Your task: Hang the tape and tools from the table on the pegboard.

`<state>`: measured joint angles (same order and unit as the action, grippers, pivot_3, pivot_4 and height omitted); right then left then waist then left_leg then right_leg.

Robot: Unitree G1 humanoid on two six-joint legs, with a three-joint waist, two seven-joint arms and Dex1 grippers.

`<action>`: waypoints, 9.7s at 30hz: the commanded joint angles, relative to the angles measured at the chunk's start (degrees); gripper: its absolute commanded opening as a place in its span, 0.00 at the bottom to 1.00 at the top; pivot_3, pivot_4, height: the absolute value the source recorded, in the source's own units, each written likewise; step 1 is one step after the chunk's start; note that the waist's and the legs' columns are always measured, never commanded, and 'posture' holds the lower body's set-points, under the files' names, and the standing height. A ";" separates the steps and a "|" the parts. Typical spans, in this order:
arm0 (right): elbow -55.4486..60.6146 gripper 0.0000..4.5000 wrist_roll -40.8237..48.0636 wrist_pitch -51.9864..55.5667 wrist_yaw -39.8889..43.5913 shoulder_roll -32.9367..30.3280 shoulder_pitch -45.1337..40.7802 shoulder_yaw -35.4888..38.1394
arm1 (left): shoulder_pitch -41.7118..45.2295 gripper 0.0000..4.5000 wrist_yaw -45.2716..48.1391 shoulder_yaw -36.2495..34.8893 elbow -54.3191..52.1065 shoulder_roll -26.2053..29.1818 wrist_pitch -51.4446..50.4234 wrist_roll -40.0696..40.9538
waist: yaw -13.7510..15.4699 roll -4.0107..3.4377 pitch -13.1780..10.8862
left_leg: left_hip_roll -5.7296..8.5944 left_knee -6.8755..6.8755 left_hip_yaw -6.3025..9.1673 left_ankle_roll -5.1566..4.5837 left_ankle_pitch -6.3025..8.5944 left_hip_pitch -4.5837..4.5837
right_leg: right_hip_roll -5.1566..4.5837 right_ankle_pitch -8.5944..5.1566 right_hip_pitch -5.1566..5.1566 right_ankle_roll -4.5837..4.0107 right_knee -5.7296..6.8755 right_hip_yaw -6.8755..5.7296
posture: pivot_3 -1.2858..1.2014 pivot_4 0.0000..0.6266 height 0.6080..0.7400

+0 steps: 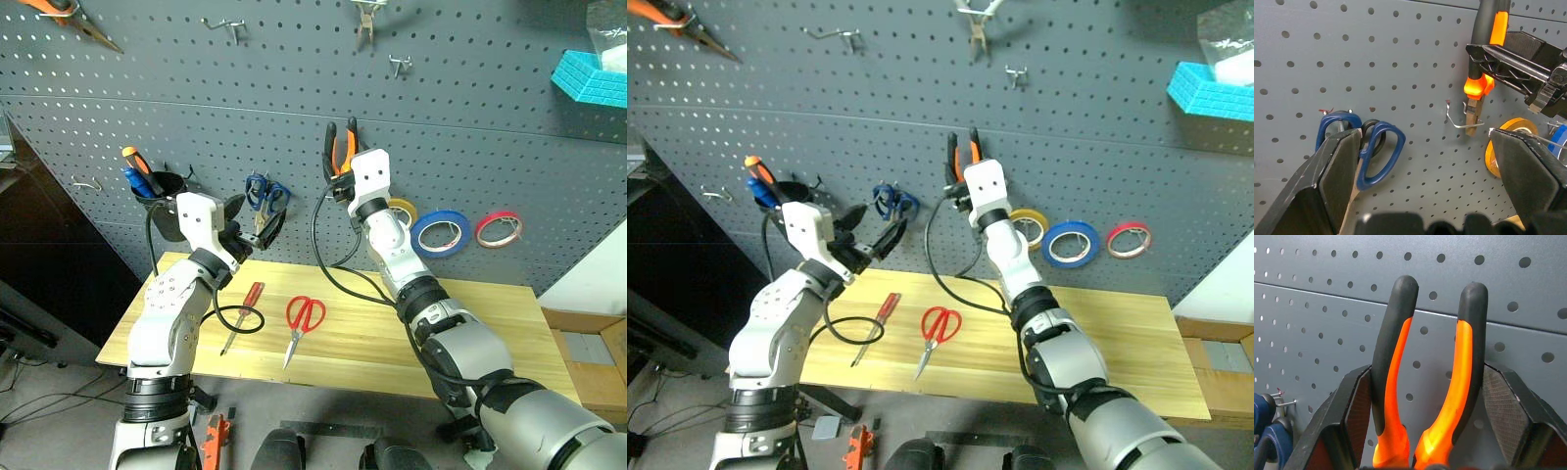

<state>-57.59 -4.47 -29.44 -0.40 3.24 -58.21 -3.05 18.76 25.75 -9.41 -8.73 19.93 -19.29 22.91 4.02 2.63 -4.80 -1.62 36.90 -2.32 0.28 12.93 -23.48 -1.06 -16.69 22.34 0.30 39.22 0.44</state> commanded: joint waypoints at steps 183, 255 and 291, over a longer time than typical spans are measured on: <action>70.73 1.00 17.77 31.91 39.72 -19.07 45.91 -12.40 | -9.94 1.00 -17.29 0.36 19.94 -4.51 6.90 -17.78 | -2.77 -0.56 1.50 | -0.04 0.06 0.17 -0.29 0.20 0.73 | -0.01 -0.21 -0.90 0.07 -0.24 -0.19 | 0.54 0.08 1.00; 76.13 1.00 33.14 50.67 39.92 -8.32 35.80 -5.60 | -14.40 0.18 -33.92 -5.95 -10.09 -10.96 6.01 -24.73 | -0.77 -0.18 -0.52 | -0.06 0.13 0.67 -0.08 0.27 -0.16 | -0.20 -0.32 -0.24 -0.12 -0.21 -1.09 | 0.58 0.00 1.00; 67.27 1.00 29.22 42.55 34.60 -3.89 30.48 -5.31 | 42.77 0.18 -27.67 -7.51 69.24 11.51 43.35 -22.23 | -0.03 0.34 0.98 | -0.03 0.11 0.55 -0.07 -0.08 -0.34 | -0.13 0.00 -0.03 -0.09 -0.15 -1.09 | 0.56 0.00 1.00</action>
<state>8.50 24.78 14.33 34.65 -0.77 -27.37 -8.67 58.75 -2.35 -17.35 61.18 30.21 21.80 0.68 3.99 2.98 -3.82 -1.66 37.01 -1.77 0.21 12.85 -23.82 -1.18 -16.69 22.30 0.21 39.08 -0.65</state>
